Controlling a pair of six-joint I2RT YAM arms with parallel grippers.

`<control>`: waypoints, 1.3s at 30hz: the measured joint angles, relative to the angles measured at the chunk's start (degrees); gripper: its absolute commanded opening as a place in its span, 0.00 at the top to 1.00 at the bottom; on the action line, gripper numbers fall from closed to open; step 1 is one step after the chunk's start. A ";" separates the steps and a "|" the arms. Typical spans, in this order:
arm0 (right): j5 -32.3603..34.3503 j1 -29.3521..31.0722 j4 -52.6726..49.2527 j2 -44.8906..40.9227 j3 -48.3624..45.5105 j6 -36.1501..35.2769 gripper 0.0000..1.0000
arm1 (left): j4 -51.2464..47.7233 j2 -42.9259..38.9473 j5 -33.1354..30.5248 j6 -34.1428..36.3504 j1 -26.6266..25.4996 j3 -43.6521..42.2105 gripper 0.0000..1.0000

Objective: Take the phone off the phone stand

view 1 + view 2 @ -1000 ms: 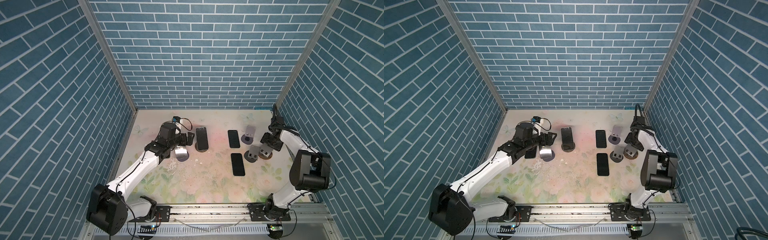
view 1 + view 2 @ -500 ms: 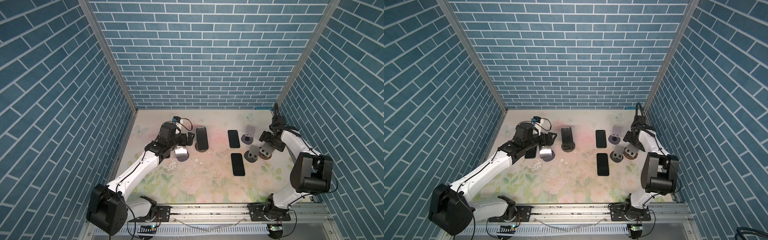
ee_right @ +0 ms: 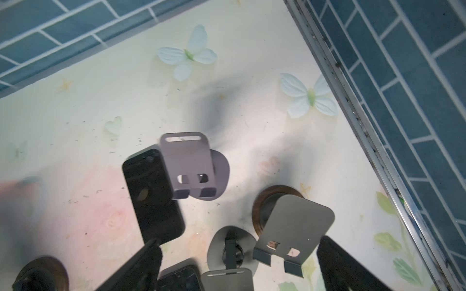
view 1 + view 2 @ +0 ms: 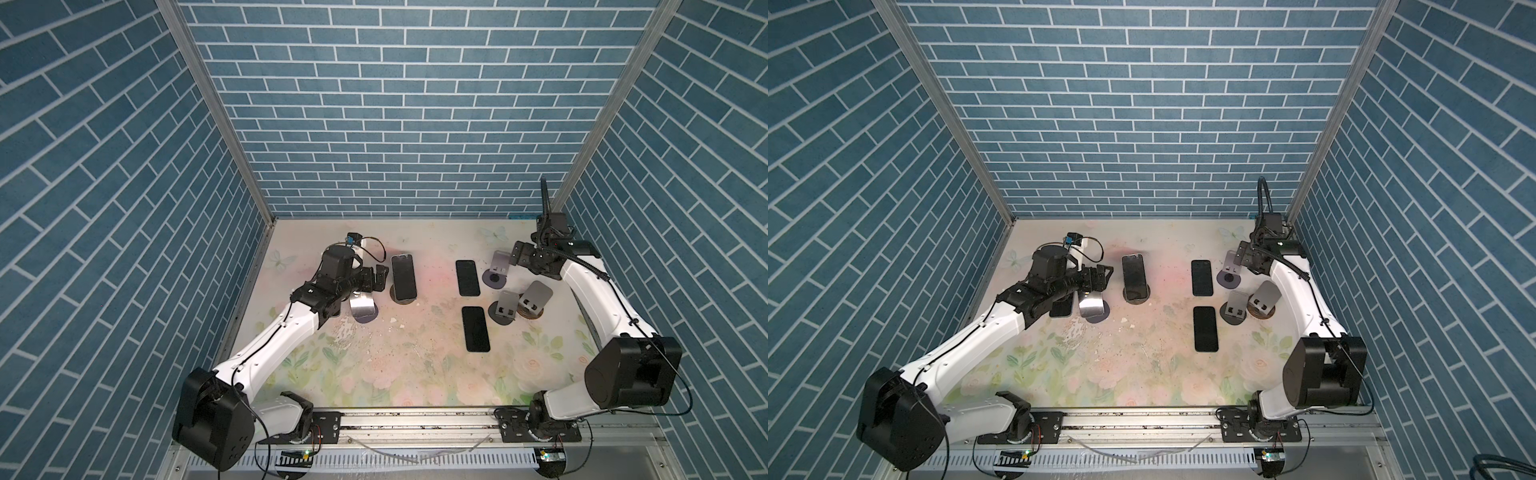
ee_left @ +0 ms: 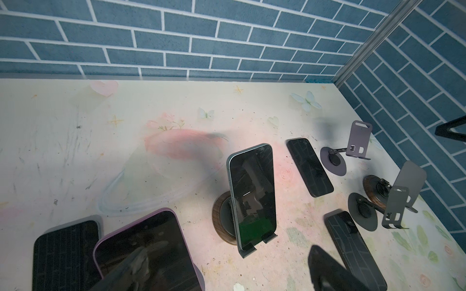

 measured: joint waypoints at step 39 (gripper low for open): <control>-3.45 33.81 11.58 22.45 16.33 -4.17 0.01 | -10.82 -0.46 -15.52 -1.97 -0.20 3.87 0.00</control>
